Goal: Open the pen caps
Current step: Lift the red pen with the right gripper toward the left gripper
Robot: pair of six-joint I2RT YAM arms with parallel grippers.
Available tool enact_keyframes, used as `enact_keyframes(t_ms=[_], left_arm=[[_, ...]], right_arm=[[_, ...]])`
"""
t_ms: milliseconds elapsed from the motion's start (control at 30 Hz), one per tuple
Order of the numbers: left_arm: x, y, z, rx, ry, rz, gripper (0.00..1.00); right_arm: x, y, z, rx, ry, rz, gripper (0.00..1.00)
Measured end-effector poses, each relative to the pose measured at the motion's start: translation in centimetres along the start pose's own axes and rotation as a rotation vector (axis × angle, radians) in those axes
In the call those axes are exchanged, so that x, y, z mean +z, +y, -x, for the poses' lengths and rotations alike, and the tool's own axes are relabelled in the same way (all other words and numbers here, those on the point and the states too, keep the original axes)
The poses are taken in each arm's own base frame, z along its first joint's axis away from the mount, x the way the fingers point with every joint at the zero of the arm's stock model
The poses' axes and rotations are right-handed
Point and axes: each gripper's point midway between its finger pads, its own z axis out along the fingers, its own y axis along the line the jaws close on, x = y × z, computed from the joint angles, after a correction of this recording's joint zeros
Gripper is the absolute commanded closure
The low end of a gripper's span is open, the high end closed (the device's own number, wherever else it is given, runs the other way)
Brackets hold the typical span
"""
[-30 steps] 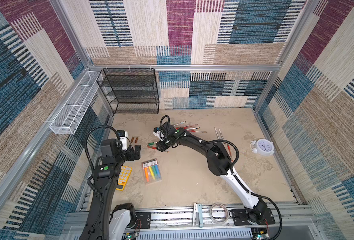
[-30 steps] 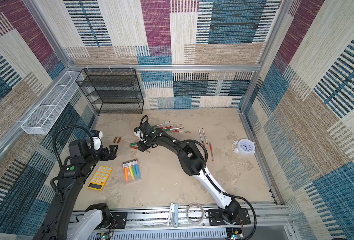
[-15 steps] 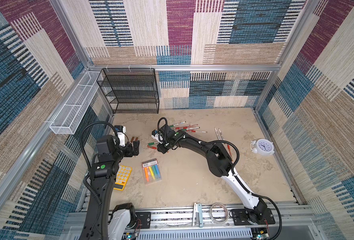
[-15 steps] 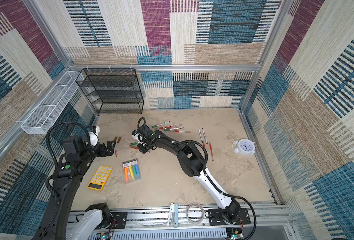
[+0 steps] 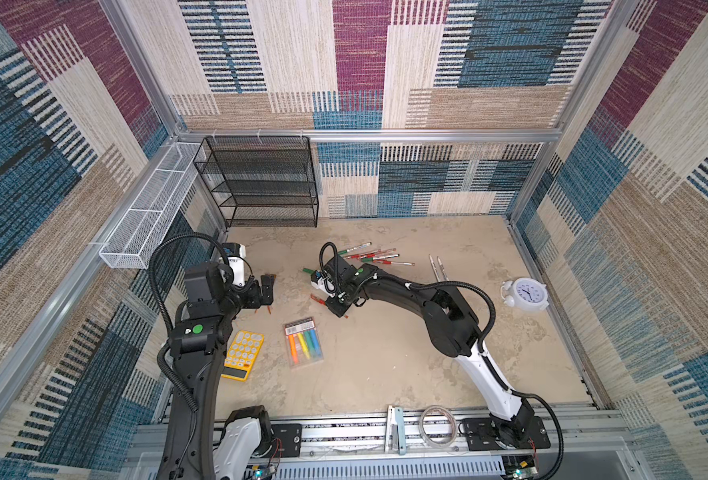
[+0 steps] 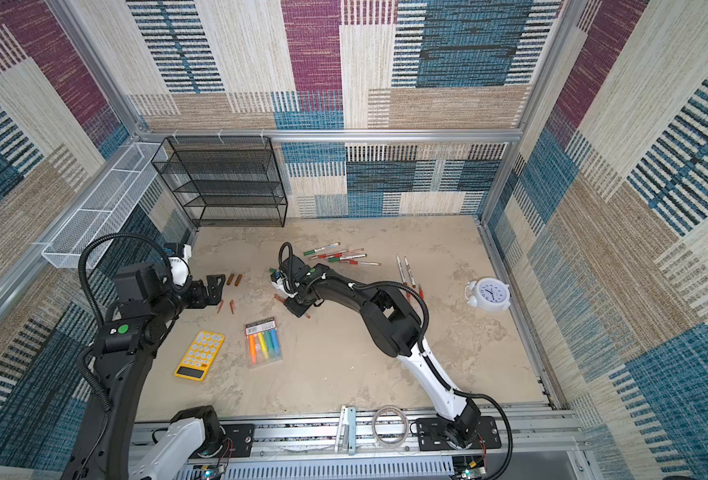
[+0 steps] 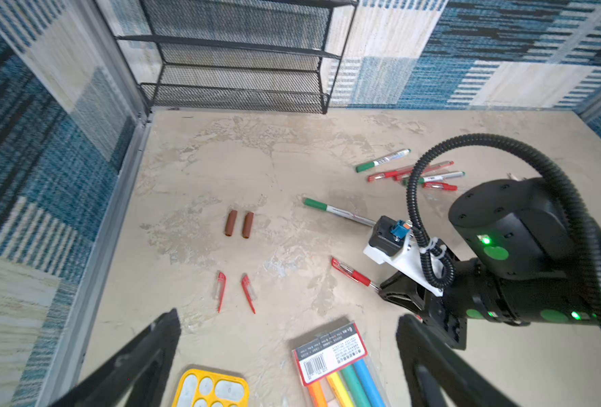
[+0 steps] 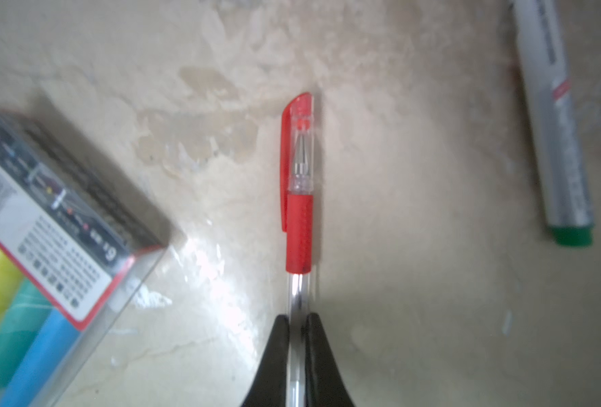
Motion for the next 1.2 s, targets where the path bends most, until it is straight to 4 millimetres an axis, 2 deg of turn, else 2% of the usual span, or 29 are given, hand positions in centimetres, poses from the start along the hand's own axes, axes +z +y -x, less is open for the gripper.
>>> enact_keyframes(t_ms=[167, 300, 467, 633, 833, 1033, 1200], left_arm=[[0.9, -2.3, -2.2, 0.009, 0.044, -0.148, 0.02], [1.2, -4.1, -3.3, -0.003, 0.059, -0.264, 0.06], [1.4, -6.7, -3.6, -0.069, 0.04, -0.437, 0.06], [0.9, -9.4, -3.9, -0.176, 0.033, -0.627, 0.11], [1.2, -10.5, -3.3, -0.247, 0.047, -0.706, 0.22], [2.3, -11.8, -3.0, -0.309, 0.099, -0.766, 0.31], [2.8, -12.6, -2.6, -0.329, 0.121, -0.792, 0.38]], right_arm=[[-3.0, 0.8, -2.4, 0.029, 0.001, 0.011, 0.96], [-6.1, 1.8, -1.7, 0.079, -0.12, 0.039, 0.96], [-8.8, 2.7, -1.8, 0.155, -0.25, 0.075, 0.96], [-13.3, 3.8, -0.7, 0.213, -0.461, 0.135, 0.96], [-17.1, 5.1, 0.0, 0.254, -0.647, 0.216, 0.96], [-19.4, 6.5, 0.7, 0.261, -0.743, 0.282, 0.95], [-19.5, 7.9, 1.5, 0.249, -0.746, 0.318, 0.95]])
